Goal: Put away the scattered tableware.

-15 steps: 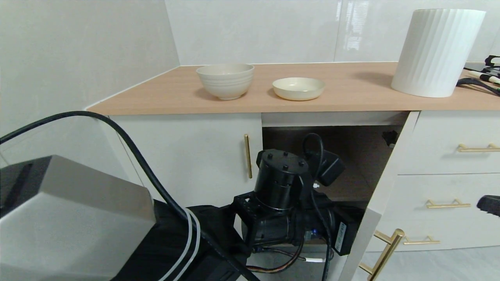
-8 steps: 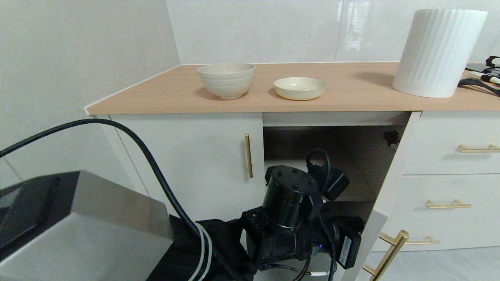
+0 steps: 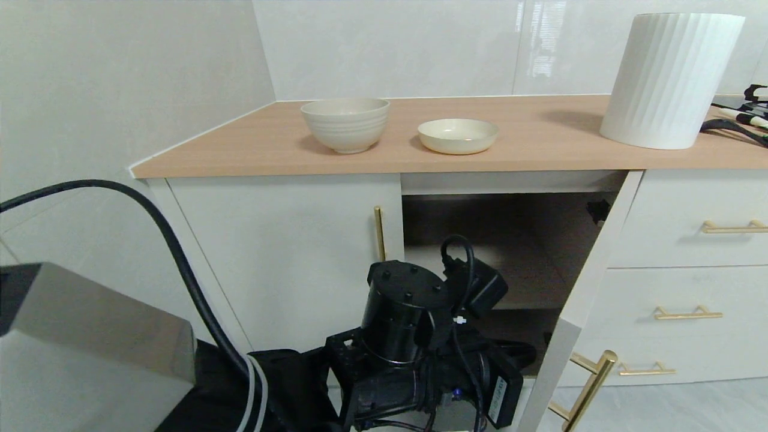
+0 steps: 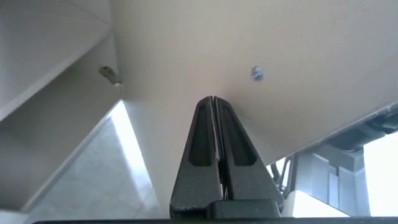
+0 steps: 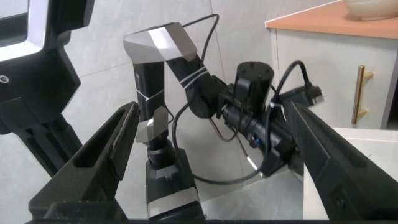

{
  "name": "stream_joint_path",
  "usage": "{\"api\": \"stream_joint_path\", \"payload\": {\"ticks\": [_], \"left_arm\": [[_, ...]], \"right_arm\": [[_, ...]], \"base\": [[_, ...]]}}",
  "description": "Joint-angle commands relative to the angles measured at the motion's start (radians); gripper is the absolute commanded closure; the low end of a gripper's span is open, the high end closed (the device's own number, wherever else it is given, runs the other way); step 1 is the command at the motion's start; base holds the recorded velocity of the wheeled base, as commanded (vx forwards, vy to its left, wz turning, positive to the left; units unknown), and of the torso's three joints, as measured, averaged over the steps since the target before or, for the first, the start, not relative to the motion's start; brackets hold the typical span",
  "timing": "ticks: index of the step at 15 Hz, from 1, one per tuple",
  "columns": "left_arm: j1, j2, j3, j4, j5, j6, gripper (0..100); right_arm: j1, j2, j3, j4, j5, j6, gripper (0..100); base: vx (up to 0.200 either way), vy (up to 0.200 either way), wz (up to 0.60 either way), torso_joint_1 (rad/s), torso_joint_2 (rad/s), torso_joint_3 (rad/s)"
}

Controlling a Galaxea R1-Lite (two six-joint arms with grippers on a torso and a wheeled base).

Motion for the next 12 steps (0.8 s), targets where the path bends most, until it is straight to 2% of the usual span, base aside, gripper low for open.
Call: {"api": "stream_joint_path", "payload": {"ticks": [1, 3, 6, 7, 9, 11, 12], "left_arm": [[0.002, -0.023, 0.009, 0.0, 0.007, 0.0, 100], [0.002, -0.014, 0.005, 0.0, 0.007, 0.0, 100], [0.002, 0.012, -0.017, 0.001, 0.005, -0.002, 100], [0.002, 0.04, -0.051, 0.001, 0.005, -0.002, 100], [0.002, 0.049, -0.06, 0.003, 0.005, 0.0, 100], [0.002, 0.106, -0.136, 0.006, -0.002, -0.002, 100], [-0.007, 0.196, -0.261, 0.024, -0.005, -0.006, 100]], "right_arm": [[0.001, 0.006, 0.0, 0.0, 0.0, 0.0, 0], [0.001, 0.006, 0.0, 0.0, 0.0, 0.0, 0], [0.001, 0.006, 0.0, 0.0, 0.0, 0.0, 0], [0.001, 0.006, 0.0, 0.0, 0.0, 0.0, 0], [0.001, 0.006, 0.0, 0.0, 0.0, 0.0, 0], [0.001, 0.006, 0.0, 0.0, 0.0, 0.0, 0], [0.001, 0.004, -0.002, 0.0, 0.0, 0.0, 0]], "base": [[0.0, 0.0, 0.0, 0.0, 0.0, 0.0], [0.0, 0.0, 0.0, 0.0, 0.0, 0.0], [-0.2, 0.0, 0.0, 0.002, 0.0, 0.002], [0.0, 0.0, 0.0, 0.0, 0.0, 0.0], [0.0, 0.0, 0.0, 0.0, 0.0, 0.0], [0.0, 0.0, 0.0, 0.0, 0.0, 0.0], [0.0, 0.0, 0.0, 0.0, 0.0, 0.0]]}}
